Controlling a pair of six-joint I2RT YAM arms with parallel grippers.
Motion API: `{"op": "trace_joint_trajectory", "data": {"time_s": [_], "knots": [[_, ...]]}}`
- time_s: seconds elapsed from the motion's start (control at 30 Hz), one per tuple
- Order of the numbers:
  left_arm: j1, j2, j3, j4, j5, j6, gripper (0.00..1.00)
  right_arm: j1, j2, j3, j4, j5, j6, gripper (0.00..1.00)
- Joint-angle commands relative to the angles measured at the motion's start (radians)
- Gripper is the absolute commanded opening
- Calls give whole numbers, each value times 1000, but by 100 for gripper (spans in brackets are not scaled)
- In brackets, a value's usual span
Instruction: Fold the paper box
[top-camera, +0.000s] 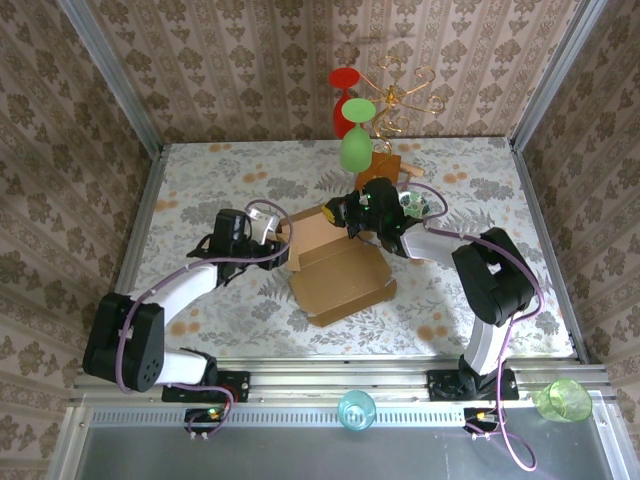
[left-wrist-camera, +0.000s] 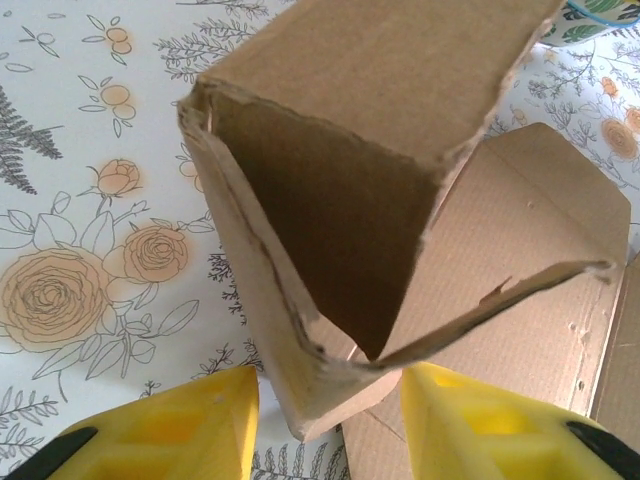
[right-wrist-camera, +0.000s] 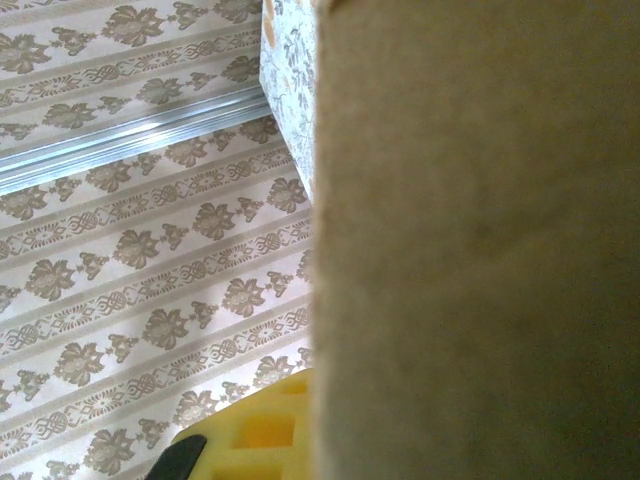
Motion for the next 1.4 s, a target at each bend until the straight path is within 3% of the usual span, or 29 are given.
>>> {"op": "trace_joint_trajectory", "data": {"time_s": [0.0, 0.57, 0.93, 1.37], "knots": [[-25, 25, 29, 31, -35, -25, 41, -1, 20, -33, 75, -17, -19, 0], [-93, 45, 8, 99, -290, -156, 38, 11, 91, -215, 493, 8, 6, 0], [-145, 77, 20, 121, -359, -194, 37, 25, 104, -207, 476, 12, 17, 0], [-209, 146, 64, 75, -551, -294, 21, 37, 101, -206, 477, 35, 42, 0]]}}
